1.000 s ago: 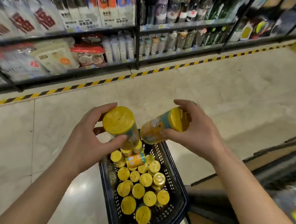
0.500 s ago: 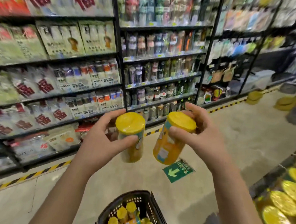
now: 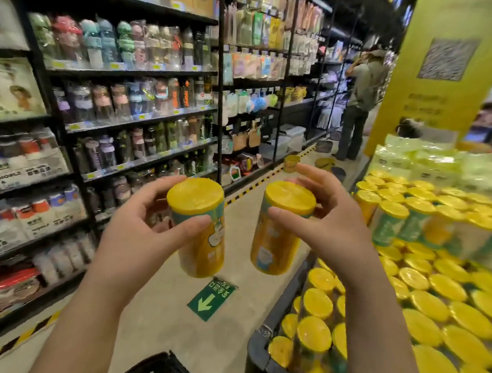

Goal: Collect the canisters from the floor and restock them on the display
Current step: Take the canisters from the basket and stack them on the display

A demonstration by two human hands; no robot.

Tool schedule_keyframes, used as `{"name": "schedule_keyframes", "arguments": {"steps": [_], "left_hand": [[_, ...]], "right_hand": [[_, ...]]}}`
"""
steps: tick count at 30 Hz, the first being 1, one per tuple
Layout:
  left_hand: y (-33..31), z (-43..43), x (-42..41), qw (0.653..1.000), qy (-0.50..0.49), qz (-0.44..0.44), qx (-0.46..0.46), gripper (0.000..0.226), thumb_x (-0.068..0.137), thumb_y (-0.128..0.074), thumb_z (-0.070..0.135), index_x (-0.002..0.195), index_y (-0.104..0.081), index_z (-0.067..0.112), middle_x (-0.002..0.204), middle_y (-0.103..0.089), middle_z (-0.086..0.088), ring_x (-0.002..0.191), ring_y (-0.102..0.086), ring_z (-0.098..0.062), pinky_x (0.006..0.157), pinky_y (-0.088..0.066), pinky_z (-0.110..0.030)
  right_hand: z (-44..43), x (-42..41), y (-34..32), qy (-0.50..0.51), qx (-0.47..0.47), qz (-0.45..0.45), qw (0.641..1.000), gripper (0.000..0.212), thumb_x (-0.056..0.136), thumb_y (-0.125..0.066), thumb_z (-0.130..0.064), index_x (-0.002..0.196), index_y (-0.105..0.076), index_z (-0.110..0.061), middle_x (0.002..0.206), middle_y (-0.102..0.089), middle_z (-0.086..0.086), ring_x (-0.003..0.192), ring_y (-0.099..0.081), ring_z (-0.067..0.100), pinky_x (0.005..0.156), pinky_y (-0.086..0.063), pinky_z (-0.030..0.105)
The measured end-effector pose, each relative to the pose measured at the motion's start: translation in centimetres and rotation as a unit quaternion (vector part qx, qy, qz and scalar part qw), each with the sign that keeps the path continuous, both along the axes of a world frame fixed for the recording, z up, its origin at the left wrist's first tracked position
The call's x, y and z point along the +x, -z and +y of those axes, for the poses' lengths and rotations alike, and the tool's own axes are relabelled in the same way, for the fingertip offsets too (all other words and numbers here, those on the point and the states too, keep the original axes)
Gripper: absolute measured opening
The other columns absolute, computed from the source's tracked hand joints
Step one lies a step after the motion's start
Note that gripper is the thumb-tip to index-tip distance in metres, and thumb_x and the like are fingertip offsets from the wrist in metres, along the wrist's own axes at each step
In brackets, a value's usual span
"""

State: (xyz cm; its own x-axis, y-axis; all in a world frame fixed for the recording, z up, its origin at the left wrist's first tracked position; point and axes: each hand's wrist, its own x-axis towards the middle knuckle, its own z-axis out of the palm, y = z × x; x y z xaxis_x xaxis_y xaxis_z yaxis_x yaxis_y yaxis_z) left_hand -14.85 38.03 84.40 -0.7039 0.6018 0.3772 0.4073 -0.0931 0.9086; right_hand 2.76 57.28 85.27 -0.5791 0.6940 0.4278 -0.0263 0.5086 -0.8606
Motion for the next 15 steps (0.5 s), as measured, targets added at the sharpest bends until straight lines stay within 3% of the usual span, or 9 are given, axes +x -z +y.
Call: {"name": "schedule_keyframes", "arguments": {"steps": [5,9,15], "left_hand": [[0.8,3.5,3.1,0.994,0.105,-0.009,-0.015,0.068,0.056,-0.085,0.047,0.121,-0.064,0.05,0.119,-0.069,0.019,0.115,-0.064,-0.005,0.098,-0.053,-0.039],[1.4,6.7,6.8,0.983,0.181,-0.015,-0.01,0.072,0.051,-0.083,0.05,0.121,-0.064,0.047,0.118,-0.068,0.018,0.106,-0.064,0.005,0.087,-0.054,-0.026],[1.8,11.5,13.0,0.964,0.266,-0.017,-0.011,0.061,0.059,-0.085,0.045,0.118,-0.066,0.045,0.114,-0.068,0.023,0.111,-0.06,0.005,0.082,-0.055,-0.021]], "right_hand": [[-0.6,7.2,0.3,0.126,0.028,-0.023,0.991,0.079,0.064,-0.091,-0.049,0.134,-0.054,-0.047,0.123,-0.063,-0.024,0.111,-0.059,-0.008,0.092,-0.05,0.02],[-1.1,12.7,1.3,0.218,0.017,-0.029,0.975,0.075,0.063,-0.09,-0.048,0.13,-0.057,-0.049,0.119,-0.064,-0.03,0.108,-0.06,-0.012,0.086,-0.046,0.015],[-0.6,19.9,1.7,0.298,0.013,-0.032,0.954,0.084,0.055,-0.086,-0.061,0.132,-0.056,-0.047,0.124,-0.064,-0.026,0.11,-0.06,-0.008,0.088,-0.048,0.02]]}}
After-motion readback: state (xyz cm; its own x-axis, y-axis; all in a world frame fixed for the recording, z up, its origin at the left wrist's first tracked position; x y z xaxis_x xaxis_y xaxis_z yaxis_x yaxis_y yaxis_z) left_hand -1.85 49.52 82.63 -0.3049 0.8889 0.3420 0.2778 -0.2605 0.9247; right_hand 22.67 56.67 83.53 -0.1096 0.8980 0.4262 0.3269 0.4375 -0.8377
